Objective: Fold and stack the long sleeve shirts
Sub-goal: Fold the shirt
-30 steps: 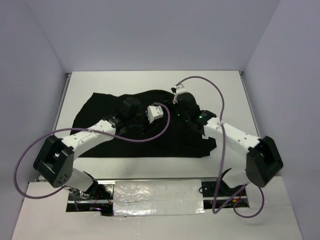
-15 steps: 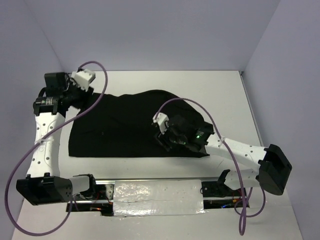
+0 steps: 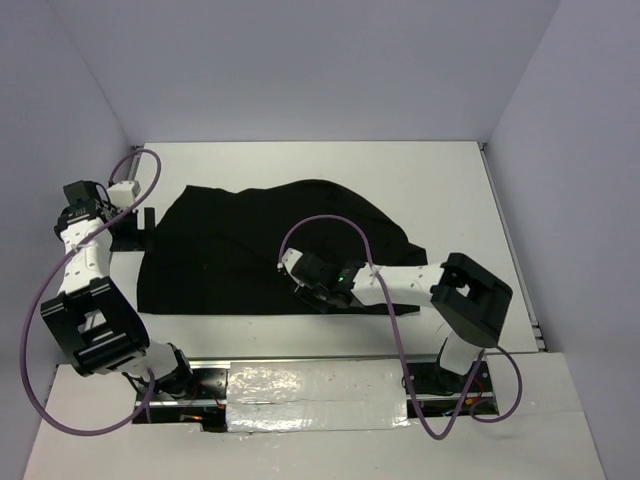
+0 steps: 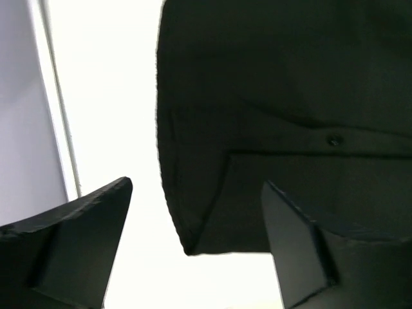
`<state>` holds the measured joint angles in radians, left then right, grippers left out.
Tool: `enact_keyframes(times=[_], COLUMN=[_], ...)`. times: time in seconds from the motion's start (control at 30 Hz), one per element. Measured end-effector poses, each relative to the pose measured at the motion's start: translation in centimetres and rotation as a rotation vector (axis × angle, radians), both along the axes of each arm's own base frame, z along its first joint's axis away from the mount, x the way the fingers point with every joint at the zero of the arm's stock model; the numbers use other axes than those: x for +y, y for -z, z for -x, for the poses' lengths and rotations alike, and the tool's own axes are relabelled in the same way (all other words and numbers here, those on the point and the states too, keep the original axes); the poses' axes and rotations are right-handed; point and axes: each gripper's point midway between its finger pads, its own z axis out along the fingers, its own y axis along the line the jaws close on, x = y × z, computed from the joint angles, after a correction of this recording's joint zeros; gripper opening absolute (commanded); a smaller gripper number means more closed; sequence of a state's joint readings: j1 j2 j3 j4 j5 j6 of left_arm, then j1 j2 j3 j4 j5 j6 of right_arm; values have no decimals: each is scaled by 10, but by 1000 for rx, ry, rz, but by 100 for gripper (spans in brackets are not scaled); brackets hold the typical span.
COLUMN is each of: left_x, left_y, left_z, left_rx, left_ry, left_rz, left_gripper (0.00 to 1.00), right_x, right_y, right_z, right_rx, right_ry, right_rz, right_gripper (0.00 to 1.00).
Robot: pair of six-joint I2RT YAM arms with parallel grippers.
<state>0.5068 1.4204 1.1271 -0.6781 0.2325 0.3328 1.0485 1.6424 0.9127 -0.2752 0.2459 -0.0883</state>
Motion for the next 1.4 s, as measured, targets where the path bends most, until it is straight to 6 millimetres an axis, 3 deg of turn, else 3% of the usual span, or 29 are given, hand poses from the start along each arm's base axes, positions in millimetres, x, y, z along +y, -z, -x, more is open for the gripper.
enact_keyframes(times=[0.17,0.33,0.53,0.73,0.97,1.4], left_x=[13,8,6,5,3,0], left_y=[14,41,51,54,56,61], left_z=[-8,-1,-4,-7,-8,-10], left_rx=[-13,24,22,17,9,9], left_ry=[-52,-72,-84,-77,-69,-55], left_rz=[2,45,64,77,83,107], left_gripper=[96,96,95,95,96,96], right_x=[5,3,0,1,-2,-17], right_y=[6,5,1,2,5,-7], right_z=[-11,-17,-22,-24,-12,16], right_rx=[-15,-38,-62,-61,-57,-37], right_ry=[41,68,80,66,-21,-228], right_rz=[30,51,71,103,164,225], right_gripper=[51,45,14,0,0,0])
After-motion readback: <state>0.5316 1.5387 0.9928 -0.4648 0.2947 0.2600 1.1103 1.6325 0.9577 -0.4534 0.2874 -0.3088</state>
